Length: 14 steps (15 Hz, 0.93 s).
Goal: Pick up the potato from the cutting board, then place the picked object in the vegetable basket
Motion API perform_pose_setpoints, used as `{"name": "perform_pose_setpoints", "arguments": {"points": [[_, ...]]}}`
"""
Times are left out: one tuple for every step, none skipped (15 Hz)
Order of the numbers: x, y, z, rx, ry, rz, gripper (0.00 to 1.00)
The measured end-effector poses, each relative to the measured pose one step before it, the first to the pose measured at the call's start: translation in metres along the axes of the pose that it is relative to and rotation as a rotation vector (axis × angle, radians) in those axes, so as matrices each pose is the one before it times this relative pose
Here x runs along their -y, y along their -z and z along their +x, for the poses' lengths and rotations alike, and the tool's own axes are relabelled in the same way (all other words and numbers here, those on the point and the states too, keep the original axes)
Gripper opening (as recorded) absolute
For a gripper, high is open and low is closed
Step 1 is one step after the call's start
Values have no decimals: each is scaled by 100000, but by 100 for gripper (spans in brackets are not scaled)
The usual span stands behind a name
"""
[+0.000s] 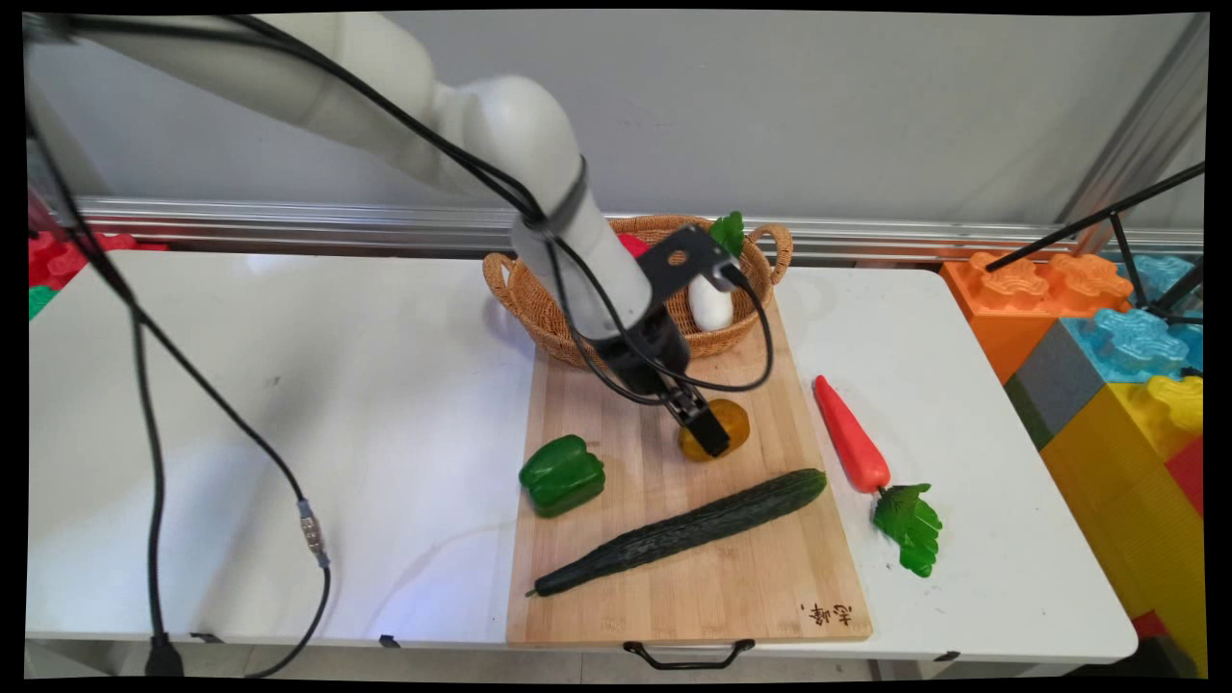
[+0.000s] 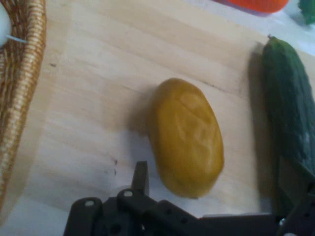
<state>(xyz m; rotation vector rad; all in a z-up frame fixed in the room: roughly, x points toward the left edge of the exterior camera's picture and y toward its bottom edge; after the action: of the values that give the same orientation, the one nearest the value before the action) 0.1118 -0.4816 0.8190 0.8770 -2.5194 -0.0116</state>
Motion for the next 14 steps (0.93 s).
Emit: {"name": "perform_pose_setpoints", "arguments": {"points": [[40,-977,244,-64,512,396,100],[41,-885,269,-120,411,501,100],[55,-774,232,-95,419,568,100],[70,-567,187,-97,345,567,100],[43,-529,170,-9,198,453,0],[7,-301,128,-11,-10,221,0],[-26,-305,177,64,-240,80,0],[-3,-63,61,16,-101,17,0],[5,47,76,-6,-132,-20,0],[3,255,61,6,-118,-72,0],[16,397,89,-160,-86,3,0],[-25,735,184,-331,-177,-92,0],[-22,563,148,-330,-136,-27,0],[-25,1016,279,-818,-269,147,0]]}}
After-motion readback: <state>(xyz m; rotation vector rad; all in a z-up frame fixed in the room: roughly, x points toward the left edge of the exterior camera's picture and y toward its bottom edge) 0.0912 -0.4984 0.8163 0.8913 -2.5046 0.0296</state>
